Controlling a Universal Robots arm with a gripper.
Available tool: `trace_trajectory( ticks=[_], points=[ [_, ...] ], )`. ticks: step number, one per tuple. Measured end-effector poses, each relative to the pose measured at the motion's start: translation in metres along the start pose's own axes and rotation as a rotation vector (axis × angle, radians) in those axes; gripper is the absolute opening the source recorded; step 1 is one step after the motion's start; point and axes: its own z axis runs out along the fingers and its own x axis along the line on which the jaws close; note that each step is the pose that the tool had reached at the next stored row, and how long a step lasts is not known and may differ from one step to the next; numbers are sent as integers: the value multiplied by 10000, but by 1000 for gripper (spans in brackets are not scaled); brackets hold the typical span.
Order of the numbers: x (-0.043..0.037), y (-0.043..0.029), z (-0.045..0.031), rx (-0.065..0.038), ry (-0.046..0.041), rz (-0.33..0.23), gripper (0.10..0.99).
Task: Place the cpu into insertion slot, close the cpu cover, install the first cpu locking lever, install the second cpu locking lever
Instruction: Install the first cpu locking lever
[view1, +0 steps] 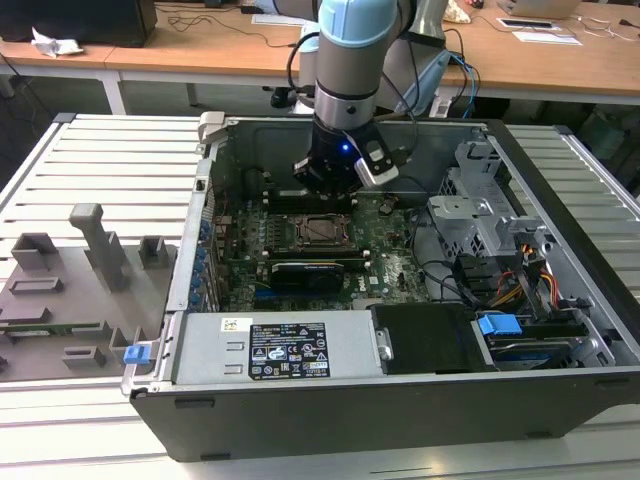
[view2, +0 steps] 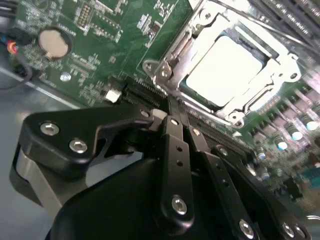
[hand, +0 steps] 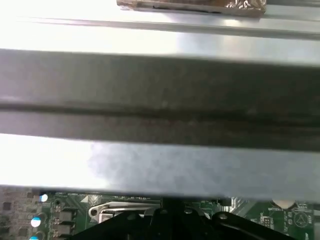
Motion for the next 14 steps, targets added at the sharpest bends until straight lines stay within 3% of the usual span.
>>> trace_trajectory(
  ticks=[14],
  points=[
    [1,-42,-18,0,0,0,106]
  ],
)
